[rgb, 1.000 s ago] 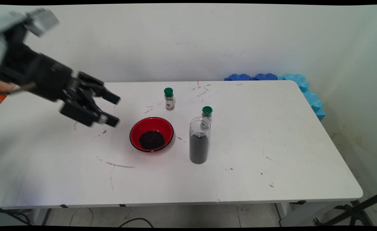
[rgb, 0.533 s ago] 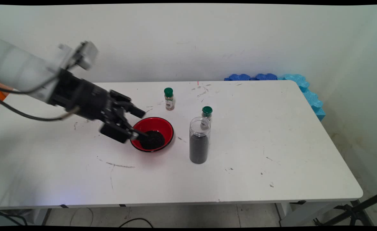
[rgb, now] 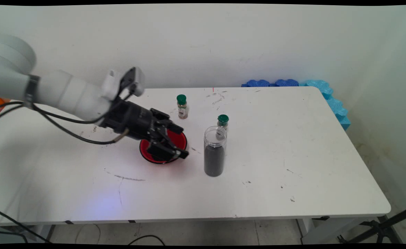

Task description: Pick up the black seasoning powder from the table

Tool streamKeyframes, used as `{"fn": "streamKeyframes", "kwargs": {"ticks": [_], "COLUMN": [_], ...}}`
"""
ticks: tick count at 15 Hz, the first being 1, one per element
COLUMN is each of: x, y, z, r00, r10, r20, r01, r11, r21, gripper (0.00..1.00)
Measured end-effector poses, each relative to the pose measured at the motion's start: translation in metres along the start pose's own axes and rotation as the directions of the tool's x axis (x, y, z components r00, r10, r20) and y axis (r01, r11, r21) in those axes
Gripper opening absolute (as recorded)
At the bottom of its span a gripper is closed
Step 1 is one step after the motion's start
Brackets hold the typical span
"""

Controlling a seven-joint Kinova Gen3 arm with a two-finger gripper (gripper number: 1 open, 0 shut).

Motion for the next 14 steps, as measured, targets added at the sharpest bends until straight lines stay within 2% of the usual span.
{"fn": "streamKeyframes", "kwargs": {"ticks": [6,14], "x": [0.002,0.004], "y": [-0.007,-0.014], "z": [0.044,0.078], "r00": [1.000,0.999], "r10": [0.015,0.021], "r20": [-0.023,-0.035], "r01": [-0.015,-0.021], "r11": [1.000,1.000], "r21": [0.000,0.000], "gripper": [1.00,1.00]}}
